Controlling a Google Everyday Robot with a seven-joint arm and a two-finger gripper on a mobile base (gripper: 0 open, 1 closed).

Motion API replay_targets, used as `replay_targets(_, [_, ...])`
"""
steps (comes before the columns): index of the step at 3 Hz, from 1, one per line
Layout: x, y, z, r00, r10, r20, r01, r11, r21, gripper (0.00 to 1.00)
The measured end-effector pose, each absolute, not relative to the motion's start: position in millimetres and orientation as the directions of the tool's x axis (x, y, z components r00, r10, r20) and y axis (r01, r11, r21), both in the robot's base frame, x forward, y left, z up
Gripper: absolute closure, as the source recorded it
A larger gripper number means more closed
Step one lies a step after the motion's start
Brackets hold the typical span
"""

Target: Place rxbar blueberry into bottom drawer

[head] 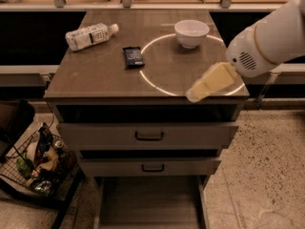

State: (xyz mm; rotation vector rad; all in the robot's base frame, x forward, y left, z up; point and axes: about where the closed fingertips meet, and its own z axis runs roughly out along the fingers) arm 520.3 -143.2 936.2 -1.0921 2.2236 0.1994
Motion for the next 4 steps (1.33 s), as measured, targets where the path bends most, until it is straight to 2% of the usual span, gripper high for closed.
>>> replay_targets(1, [553, -102, 917, -0.522, -0.472, -0.71, -0.671, 0.741, 0.0, 0.0])
replay_targets(2, [589, -87, 915, -0.519, -0.359, -0.775, -0.581, 0.814, 0.012, 0.0])
replay_targets(3, [639, -85, 943, -0.43, -0.29, -0.855, -0.49, 0.87, -0.049, 0.0])
replay_targets(4, [655, -84, 964, -0.364, -0.25, -0.897, -0.45, 0.891, -0.066, 0.0])
